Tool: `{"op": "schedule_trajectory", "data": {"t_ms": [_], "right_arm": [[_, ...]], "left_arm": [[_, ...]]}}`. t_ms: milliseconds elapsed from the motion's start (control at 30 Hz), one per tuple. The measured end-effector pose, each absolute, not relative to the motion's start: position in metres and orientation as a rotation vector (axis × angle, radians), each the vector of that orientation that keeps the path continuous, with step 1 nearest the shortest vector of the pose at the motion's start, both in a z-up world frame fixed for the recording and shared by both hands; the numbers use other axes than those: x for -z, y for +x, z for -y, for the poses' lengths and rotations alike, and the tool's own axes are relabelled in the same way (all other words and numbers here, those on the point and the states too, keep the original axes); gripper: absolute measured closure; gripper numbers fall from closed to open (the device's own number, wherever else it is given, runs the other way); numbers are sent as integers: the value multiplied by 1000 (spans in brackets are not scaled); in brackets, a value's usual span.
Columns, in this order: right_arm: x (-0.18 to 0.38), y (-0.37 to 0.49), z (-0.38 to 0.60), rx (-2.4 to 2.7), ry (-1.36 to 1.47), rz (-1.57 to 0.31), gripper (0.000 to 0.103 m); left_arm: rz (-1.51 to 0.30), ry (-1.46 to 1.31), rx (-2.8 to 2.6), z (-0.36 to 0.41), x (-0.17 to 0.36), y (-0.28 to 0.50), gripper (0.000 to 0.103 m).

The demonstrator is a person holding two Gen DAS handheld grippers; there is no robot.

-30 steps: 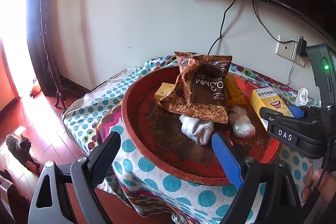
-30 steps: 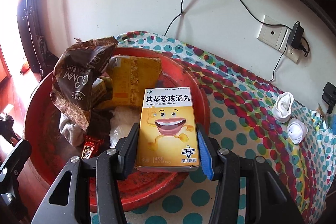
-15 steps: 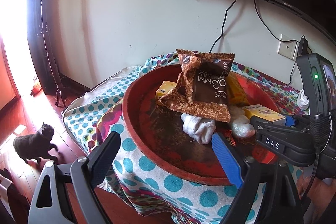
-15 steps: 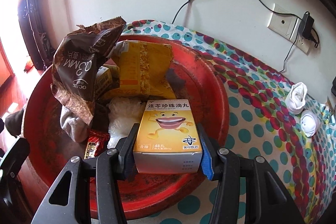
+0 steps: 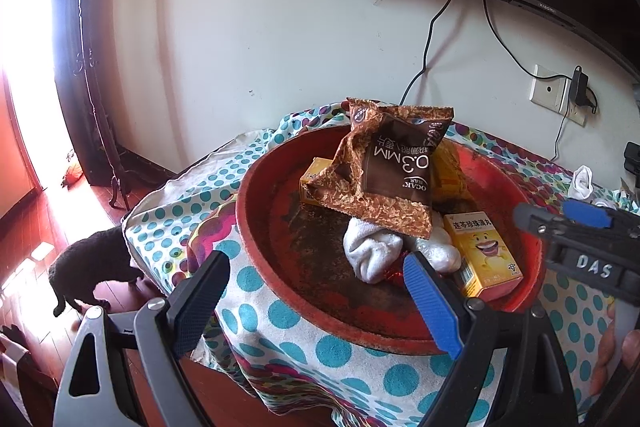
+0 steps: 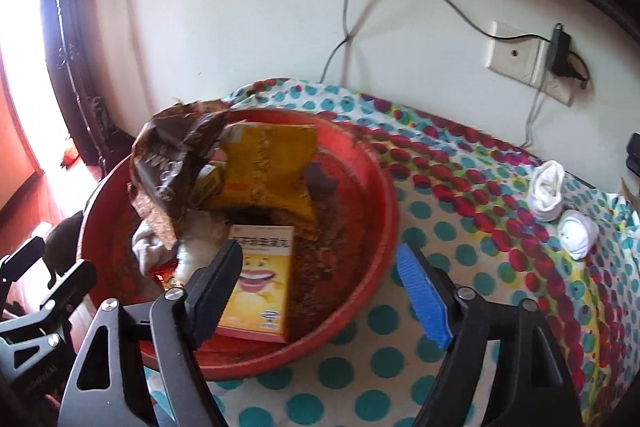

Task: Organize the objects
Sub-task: 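Move both grippers to the two white socks on the cloth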

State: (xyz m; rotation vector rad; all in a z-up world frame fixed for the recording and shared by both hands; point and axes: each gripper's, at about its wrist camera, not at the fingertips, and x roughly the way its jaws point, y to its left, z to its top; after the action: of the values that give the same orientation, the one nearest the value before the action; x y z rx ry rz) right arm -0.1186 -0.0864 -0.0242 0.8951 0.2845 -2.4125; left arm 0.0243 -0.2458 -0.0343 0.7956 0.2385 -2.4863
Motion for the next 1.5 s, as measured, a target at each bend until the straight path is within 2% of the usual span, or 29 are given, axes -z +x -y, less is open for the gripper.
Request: {"op": "schedule_trajectory", "data": {"t_ms": [133,433,667,900,1233,1367,1467,1500], "right_arm": [[29,-139,32,2522,946,-298,19],[58,-191,-114,2717,1165,-138,16],[68,-212,-182,2774,1229,-47,12],[76,-228,-197,2724,1272,44,12],[69,-254,-153,2663,1187,-98,12],[72,-277,-143,2643,1217,-56,12],[73,-294,-133,2651,1215,-87,14],[73,-298,-131,2650,1213,-98,18]], "left_arm": [[-203,795,2495,238,33,22,12],[-103,790,2507,214,28,18,12],[-26,840,2538,182,30,4,12],[94,883,2568,145,31,-13,12],[188,915,2603,113,33,-23,12],[191,934,2620,108,33,-24,12],[208,937,2635,101,32,-25,12],[208,938,2645,98,31,-26,12]]}}
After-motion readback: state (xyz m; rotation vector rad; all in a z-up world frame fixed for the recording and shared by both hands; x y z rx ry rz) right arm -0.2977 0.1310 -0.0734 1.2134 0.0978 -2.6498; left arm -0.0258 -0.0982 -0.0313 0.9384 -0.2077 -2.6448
